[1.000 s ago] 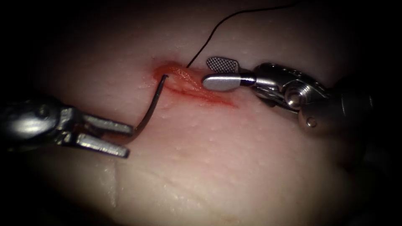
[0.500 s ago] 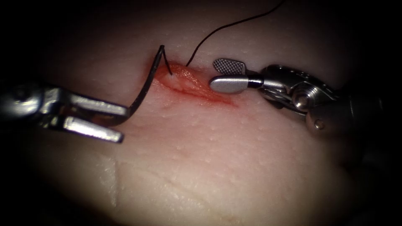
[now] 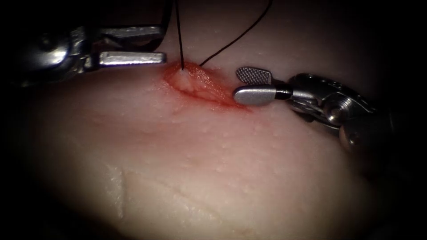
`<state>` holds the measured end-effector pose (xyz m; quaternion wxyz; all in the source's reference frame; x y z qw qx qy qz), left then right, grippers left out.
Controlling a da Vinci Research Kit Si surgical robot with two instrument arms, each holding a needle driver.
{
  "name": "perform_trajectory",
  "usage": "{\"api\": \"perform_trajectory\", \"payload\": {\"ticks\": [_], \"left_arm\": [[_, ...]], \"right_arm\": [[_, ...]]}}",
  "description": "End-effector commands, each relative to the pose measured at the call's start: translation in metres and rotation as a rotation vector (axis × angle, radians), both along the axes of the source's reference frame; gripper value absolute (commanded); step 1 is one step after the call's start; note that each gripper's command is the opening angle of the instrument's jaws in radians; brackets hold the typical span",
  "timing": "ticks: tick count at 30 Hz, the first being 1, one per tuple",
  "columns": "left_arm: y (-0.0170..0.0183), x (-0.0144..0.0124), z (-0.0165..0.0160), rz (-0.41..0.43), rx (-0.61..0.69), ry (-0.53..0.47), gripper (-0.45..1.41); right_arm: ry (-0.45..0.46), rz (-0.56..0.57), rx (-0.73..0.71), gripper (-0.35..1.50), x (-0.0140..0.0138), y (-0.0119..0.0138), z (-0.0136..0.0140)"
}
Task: Wound Closure
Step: Left hand pulls needle the rest of the way through skin, then left hand passes needle to right hand
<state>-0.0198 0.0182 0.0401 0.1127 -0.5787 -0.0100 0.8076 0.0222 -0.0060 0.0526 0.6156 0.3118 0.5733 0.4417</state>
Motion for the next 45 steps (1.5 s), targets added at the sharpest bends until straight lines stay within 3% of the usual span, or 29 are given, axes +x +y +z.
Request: {"api": "perform_trajectory", "payload": {"ticks": [1,9,18,23,29,39,45], "left_arm": [[-0.0006,-0.0007,0.0006,-0.007,-0.007,0.002,-0.45],[-0.0014,-0.0022,0.0016,-0.066,-0.077,0.019,-0.45],[-0.006,-0.0046,0.0059,-0.075,-0.142,0.047,-0.45],[-0.0069,-0.0049,0.0073,-0.08,-0.174,0.074,-0.45],[-0.0077,-0.0056,0.0081,-0.081,-0.252,0.137,-0.45],[-0.0086,-0.0072,0.0095,-0.062,-0.38,0.235,-0.45],[-0.0089,-0.0073,0.0104,-0.064,-0.4,0.262,-0.45]], "right_arm": [[0.001,-0.002,0.001,0.96,0.0006,-0.0007,0.0004],[0.003,-0.002,0.005,0.98,0.0002,-0.0004,-0.0007],[0.001,-0.005,-0.048,1.03,0.0,0.001,-0.0038],[0.001,-0.003,-0.044,1.01,-0.0002,0.0018,-0.0045],[-0.02,0.014,0.181,0.91,0.0001,0.0021,-0.0046],[-0.057,-0.013,0.297,1.28,0.0009,0.0022,-0.0048],[-0.047,-0.004,0.374,1.33,0.0011,0.0029,-0.0051]]}}
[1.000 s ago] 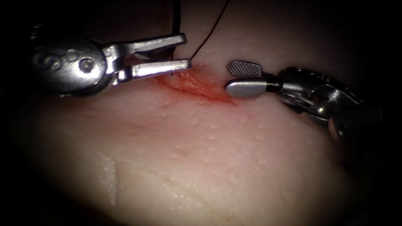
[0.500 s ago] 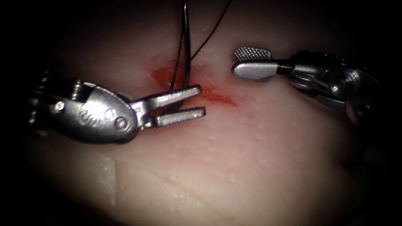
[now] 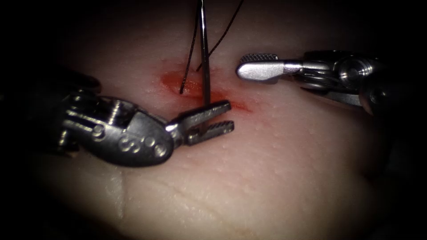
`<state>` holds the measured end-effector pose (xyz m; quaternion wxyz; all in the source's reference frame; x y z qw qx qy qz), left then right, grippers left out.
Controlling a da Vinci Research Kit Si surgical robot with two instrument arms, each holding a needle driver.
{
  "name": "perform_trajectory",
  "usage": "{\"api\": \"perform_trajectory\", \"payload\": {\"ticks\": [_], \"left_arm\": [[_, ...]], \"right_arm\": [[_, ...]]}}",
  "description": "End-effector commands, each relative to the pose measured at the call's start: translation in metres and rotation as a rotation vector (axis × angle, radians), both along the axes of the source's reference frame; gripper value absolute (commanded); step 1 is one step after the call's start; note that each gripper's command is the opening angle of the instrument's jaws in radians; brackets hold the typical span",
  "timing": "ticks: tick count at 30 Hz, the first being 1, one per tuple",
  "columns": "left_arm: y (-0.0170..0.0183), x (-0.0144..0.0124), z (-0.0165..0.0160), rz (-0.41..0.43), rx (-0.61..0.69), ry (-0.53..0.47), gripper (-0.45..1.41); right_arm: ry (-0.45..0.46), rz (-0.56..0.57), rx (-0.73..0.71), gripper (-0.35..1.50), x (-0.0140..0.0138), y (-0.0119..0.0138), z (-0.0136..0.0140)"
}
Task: Wound Closure
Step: Left hand passes needle to right hand
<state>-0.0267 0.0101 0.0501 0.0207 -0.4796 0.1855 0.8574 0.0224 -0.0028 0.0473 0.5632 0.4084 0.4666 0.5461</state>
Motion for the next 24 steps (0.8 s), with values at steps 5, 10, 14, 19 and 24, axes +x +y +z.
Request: {"api": "perform_trajectory", "payload": {"ticks": [5,10,14,19,24], "left_arm": [[-0.0012,-0.0006,0.001,0.014,-0.024,0.012,-0.45],[-0.0016,-0.001,0.0011,0.032,-0.048,0.022,-0.45],[-0.0016,-0.0011,0.0008,0.041,-0.061,0.026,-0.45],[-0.0017,-0.0012,0.0002,0.058,-0.077,0.022,-0.45],[-0.0019,-0.0016,-0.0002,0.07,-0.091,0.02,-0.45]], "right_arm": [[0.033,-0.006,0.094,1.28,0.002,0.0005,0.0003],[0.051,-0.04,0.139,1.18,0.0036,0.0004,0.0002],[0.046,-0.068,0.157,1.18,0.0044,0.0002,0.0002],[0.048,-0.066,0.175,1.16,0.0045,0.0002,0.0002],[0.048,-0.066,0.172,1.16,0.0047,0.0,0.0004]]}}
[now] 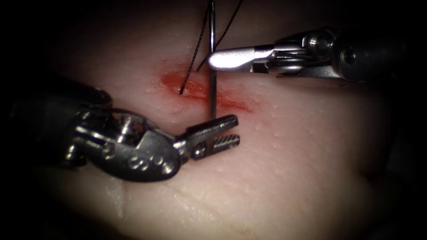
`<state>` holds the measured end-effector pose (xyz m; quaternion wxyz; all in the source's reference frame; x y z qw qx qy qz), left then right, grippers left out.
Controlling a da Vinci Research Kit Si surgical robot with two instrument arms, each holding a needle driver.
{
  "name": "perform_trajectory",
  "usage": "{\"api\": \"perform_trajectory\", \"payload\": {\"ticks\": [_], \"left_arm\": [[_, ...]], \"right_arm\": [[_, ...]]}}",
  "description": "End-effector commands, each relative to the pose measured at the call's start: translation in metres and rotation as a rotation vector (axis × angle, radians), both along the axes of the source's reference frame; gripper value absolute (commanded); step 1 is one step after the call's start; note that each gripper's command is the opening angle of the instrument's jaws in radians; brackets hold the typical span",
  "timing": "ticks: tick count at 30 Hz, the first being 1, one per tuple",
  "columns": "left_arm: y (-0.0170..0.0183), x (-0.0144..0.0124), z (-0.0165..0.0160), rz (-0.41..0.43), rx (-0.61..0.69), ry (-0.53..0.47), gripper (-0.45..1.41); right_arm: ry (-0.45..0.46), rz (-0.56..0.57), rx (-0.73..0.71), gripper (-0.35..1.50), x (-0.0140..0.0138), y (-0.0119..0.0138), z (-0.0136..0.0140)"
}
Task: Wound Closure
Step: Left hand passes needle to right hand
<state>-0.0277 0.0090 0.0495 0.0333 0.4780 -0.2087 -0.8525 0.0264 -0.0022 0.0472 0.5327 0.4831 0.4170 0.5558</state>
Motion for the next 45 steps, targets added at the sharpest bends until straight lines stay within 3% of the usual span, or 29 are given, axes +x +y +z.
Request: {"api": "perform_trajectory", "payload": {"ticks": [1,8,11,13,15,26,27,28,30,31,36,40,42,45], "left_arm": [[-0.0008,-0.0005,0.0004,0.002,0.003,-0.002,-0.45],[-0.001,-0.0007,0.0001,0.007,-0.001,-0.004,-0.45],[-0.001,-0.0007,0.0001,0.008,-0.001,-0.005,-0.45],[-0.001,-0.0006,0.0001,0.008,-0.001,-0.005,-0.45],[-0.001,-0.0006,0.0,0.008,-0.001,-0.005,-0.45],[-0.0009,-0.0006,-0.0001,0.01,0.001,-0.008,-0.45],[-0.0008,-0.0007,-0.0001,0.009,0.001,-0.008,-0.23],[-0.0008,-0.0007,-0.0001,0.004,0.018,-0.012,0.22],[-0.0008,-0.0006,-0.0002,-0.006,0.073,-0.015,0.94],[-0.0008,-0.0006,-0.0003,-0.005,0.102,-0.012,1.06],[-0.0007,0.0003,-0.0016,-0.02,0.245,-0.081,1.2],[0.0,0.0018,-0.0031,-0.025,0.396,-0.153,1.2],[0.0004,0.0027,-0.0035,-0.03,0.494,-0.193,1.11],[0.0013,0.0043,-0.0039,-0.031,0.609,-0.236,0.78]], "right_arm": [[0.001,0.0,-0.001,1.16,0.0009,-0.0007,0.0005],[0.015,-0.011,-0.002,1.11,0.0019,-0.001,0.0005],[0.023,-0.017,-0.003,0.94,0.0021,-0.001,0.0004],[0.026,-0.021,-0.004,0.46,0.002,-0.001,0.0005],[0.021,-0.027,-0.021,-0.35,0.0018,-0.0008,0.0006],[-0.049,-0.023,-0.062,-0.35,0.0004,0.0002,0.0012],[-0.049,-0.022,-0.061,-0.35,0.0004,0.0002,0.0012],[-0.052,-0.02,-0.061,-0.35,0.0004,0.0003,0.0012],[-0.055,-0.018,-0.067,-0.35,0.0003,0.0005,0.0013],[-0.057,-0.009,-0.074,-0.35,0.0002,0.0007,0.0014],[-0.07,0.036,-0.083,-0.35,-0.0002,0.0016,0.002],[-0.077,0.071,-0.121,-0.35,-0.0004,0.0023,0.0024],[-0.075,0.084,-0.14,-0.35,-0.0005,0.0025,0.0025],[-0.072,0.088,-0.17,-0.35,-0.0005,0.0025,0.0025]]}}
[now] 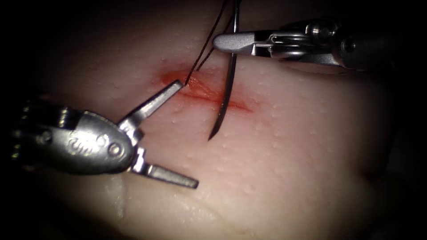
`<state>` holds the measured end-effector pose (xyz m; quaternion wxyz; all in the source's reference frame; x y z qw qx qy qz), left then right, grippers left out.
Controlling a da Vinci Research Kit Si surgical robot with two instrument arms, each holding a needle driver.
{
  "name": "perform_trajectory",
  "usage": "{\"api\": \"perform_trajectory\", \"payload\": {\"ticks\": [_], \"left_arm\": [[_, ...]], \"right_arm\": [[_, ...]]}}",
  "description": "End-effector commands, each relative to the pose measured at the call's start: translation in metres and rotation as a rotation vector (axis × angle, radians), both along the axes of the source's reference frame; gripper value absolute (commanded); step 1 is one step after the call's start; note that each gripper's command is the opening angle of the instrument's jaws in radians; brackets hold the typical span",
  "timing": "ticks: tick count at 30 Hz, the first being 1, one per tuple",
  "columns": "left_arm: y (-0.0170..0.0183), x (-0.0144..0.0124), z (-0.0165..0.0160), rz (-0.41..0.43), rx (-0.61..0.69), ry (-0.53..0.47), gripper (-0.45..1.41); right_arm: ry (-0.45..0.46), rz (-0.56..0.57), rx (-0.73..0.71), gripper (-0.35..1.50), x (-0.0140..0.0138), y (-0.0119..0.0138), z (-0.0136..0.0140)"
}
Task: Wound Closure
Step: Left hand passes needle to right hand, then left hand opens wound
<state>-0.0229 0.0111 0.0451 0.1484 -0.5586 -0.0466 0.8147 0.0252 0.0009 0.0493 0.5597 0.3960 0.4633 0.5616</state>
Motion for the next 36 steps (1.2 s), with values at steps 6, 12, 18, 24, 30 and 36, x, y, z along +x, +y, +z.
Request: {"api": "perform_trajectory", "payload": {"ticks": [6,12,18,24,30,36], "left_arm": [[0.0014,0.0017,0.0013,-0.004,0.041,-0.002,-0.2],[0.0026,0.0018,0.003,0.029,0.098,0.022,-0.26],[0.0041,0.0011,0.0056,0.113,0.158,0.096,-0.33],[0.0051,0.0009,0.0087,0.169,0.163,0.199,-0.45],[0.0059,0.0013,0.0107,0.199,0.211,0.297,-0.45],[0.0066,0.0011,0.0122,0.25,0.237,0.322,-0.45]], "right_arm": [[0.009,-0.005,-0.099,-0.35,0.0007,-0.0005,0.0004],[0.007,-0.018,-0.179,-0.35,0.0007,-0.0005,0.0002],[0.031,-0.023,-0.325,-0.35,0.0009,-0.0004,-0.0005],[0.035,-0.022,-0.348,-0.35,0.0009,-0.0001,-0.0011],[0.041,-0.011,-0.397,-0.35,0.0009,0.0002,-0.0016],[0.043,0.003,-0.445,-0.35,0.001,0.0009,-0.0022]]}}
